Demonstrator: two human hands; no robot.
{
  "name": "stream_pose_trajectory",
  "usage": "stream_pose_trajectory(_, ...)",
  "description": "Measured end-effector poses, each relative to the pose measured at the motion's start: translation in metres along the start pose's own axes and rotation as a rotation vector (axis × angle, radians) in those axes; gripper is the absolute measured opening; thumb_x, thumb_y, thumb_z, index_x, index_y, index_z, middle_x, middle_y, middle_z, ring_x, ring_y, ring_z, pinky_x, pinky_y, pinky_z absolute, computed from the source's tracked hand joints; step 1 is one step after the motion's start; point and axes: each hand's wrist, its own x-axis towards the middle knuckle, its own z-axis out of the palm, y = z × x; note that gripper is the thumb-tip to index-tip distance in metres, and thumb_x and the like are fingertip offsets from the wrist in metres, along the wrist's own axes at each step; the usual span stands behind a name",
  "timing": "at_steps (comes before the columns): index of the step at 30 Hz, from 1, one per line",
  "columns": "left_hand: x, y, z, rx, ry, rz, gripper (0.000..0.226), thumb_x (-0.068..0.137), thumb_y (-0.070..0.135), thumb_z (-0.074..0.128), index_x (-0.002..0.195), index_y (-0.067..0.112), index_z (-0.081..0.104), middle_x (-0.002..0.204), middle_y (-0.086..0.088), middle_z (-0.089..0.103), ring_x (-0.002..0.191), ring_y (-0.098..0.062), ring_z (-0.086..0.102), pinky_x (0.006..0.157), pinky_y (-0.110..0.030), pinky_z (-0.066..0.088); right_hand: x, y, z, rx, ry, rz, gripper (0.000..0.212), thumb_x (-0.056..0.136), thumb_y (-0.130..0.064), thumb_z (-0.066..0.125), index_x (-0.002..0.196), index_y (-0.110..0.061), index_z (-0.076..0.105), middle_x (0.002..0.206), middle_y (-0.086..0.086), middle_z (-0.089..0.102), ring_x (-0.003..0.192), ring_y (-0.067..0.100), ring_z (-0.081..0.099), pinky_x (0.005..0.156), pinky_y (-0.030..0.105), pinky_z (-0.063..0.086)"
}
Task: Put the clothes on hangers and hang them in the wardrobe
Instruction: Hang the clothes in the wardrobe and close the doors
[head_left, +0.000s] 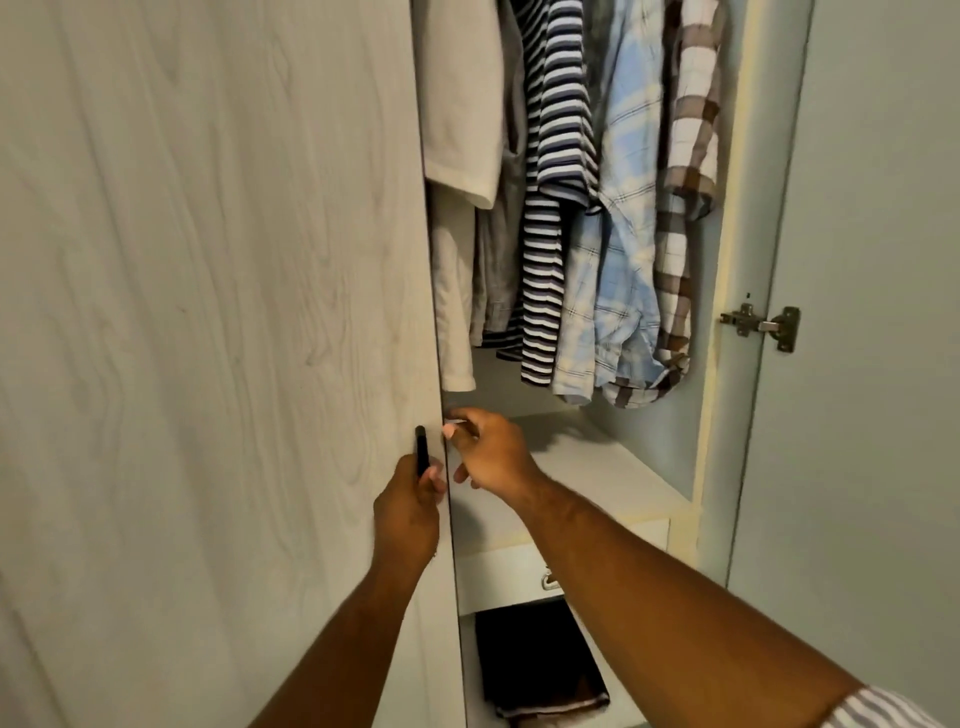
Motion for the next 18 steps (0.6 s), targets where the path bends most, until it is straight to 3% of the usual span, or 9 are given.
stream_pose_trajectory(1, -0.011, 0.002, 0.002, 0.054, 0.063, 0.046, 0.026, 0.104, 0.029, 0.051, 0.127, 0.018, 0.054, 0.115, -0.005, 0.065, 0.106, -0.029, 0.065, 0.093, -0.044, 0.057, -0.01, 0.003, -0.012, 0.028, 0.014, 0.016, 0.029, 0.104, -0.026, 0.055, 0.131, -0.018, 0.062, 0.106, 0.004, 0.071, 0.061, 0.014, 0.066, 0.042, 0.014, 0.043)
stream_pose_trajectory(3, -0.038, 0.008, 0.01, 0.174, 0.259, 0.139, 0.044, 0.097, 0.013, 0.061, 0.138, 0.014, 0.045, 0.132, -0.01, 0.054, 0.122, -0.031, 0.054, 0.103, -0.046, 0.05, -0.027, 0.01, -0.033, 0.057, 0.045, 0.008, 0.033, 0.102, -0.029, 0.058, 0.134, -0.021, 0.061, 0.111, 0.002, 0.07, 0.073, 0.014, 0.067, 0.048, 0.013, 0.048)
stream_pose_trajectory(5, -0.068, 0.027, 0.028, 0.269, 0.329, 0.202, 0.053, 0.092, 0.008, 0.065, 0.141, 0.01, 0.044, 0.14, -0.014, 0.047, 0.13, -0.033, 0.044, 0.105, -0.046, 0.044, -0.047, 0.019, -0.064, 0.038, 0.079, -0.043, 0.034, 0.101, -0.035, 0.059, 0.132, -0.024, 0.062, 0.117, -0.002, 0.07, 0.088, 0.015, 0.07, 0.07, 0.026, 0.06)
stream_pose_trajectory(7, -0.097, 0.051, 0.058, 0.293, 0.206, 0.294, 0.052, 0.092, 0.01, 0.065, 0.14, 0.014, 0.045, 0.144, -0.013, 0.045, 0.133, -0.032, 0.041, 0.108, -0.043, 0.039, -0.071, 0.028, -0.103, 0.016, 0.119, -0.073, 0.034, 0.1, -0.036, 0.06, 0.132, -0.025, 0.062, 0.119, -0.005, 0.07, 0.104, 0.012, 0.068, 0.093, 0.039, 0.058)
stream_pose_trajectory(8, -0.11, 0.061, 0.077, 0.296, 0.139, 0.354, 0.051, 0.092, 0.009, 0.065, 0.139, 0.016, 0.046, 0.144, -0.012, 0.045, 0.134, -0.03, 0.04, 0.109, -0.04, 0.036, -0.083, 0.031, -0.122, -0.012, 0.141, -0.09, 0.035, 0.1, -0.034, 0.061, 0.134, -0.024, 0.062, 0.121, -0.004, 0.07, 0.107, 0.009, 0.066, 0.097, 0.037, 0.056)
stream_pose_trajectory(11, -0.154, 0.103, 0.133, 0.252, 0.013, 0.467, 0.05, 0.093, 0.01, 0.063, 0.139, 0.017, 0.048, 0.145, -0.009, 0.046, 0.135, -0.027, 0.039, 0.112, -0.038, 0.033, -0.128, 0.033, -0.19, -0.134, 0.26, -0.17, 0.037, 0.101, -0.029, 0.062, 0.137, -0.023, 0.061, 0.13, -0.003, 0.068, 0.104, 0.001, 0.06, 0.096, 0.024, 0.052)
stream_pose_trajectory(15, -0.213, 0.172, 0.204, 0.159, -0.074, 0.594, 0.055, 0.094, 0.013, 0.064, 0.144, 0.024, 0.042, 0.15, -0.001, 0.041, 0.14, -0.018, 0.035, 0.113, -0.031, 0.03, -0.192, 0.042, -0.287, -0.305, 0.417, -0.267, 0.038, 0.103, -0.03, 0.057, 0.141, -0.027, 0.057, 0.138, -0.008, 0.062, 0.119, 0.01, 0.057, 0.101, 0.029, 0.05)
stream_pose_trajectory(18, -0.253, 0.22, 0.247, 0.071, -0.14, 0.71, 0.058, 0.095, 0.013, 0.064, 0.145, 0.027, 0.039, 0.152, 0.005, 0.037, 0.14, -0.003, 0.026, 0.114, -0.021, 0.025, -0.242, 0.034, -0.357, -0.47, 0.625, -0.449, 0.037, 0.103, -0.02, 0.056, 0.14, -0.021, 0.058, 0.141, -0.006, 0.059, 0.129, 0.012, 0.049, 0.109, 0.031, 0.042)
